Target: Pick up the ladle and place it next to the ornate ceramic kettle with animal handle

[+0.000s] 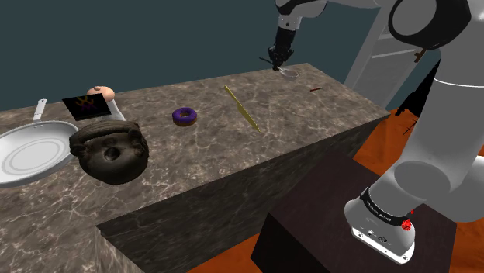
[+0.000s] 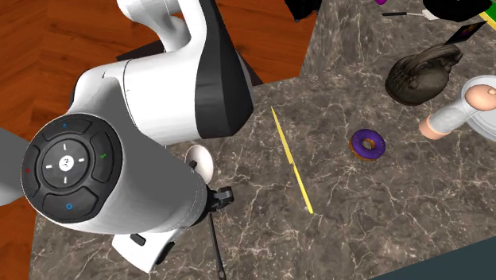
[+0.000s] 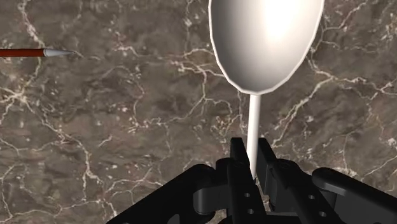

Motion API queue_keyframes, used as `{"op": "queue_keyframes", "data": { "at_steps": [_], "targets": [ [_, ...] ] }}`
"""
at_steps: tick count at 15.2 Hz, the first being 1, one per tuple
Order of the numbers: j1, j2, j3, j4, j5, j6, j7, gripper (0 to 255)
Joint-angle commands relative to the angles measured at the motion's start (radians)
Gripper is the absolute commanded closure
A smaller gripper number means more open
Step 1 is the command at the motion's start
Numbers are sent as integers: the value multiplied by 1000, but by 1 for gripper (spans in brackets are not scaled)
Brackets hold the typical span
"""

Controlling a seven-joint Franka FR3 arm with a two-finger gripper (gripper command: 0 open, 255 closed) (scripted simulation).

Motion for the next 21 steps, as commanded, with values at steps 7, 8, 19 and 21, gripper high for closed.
{"op": "queue_keyframes", "data": {
  "at_steps": [7,8,19,21],
  "targets": [
    [-3,-14,-3,88,-7,-101,12,255],
    [-4,-14,-3,101,-7,-114,13,255],
    [-14,0,-5,269,-7,-268,29,255],
    [-16,7,-6,306,-6,-298,31,255]
  ]
}}
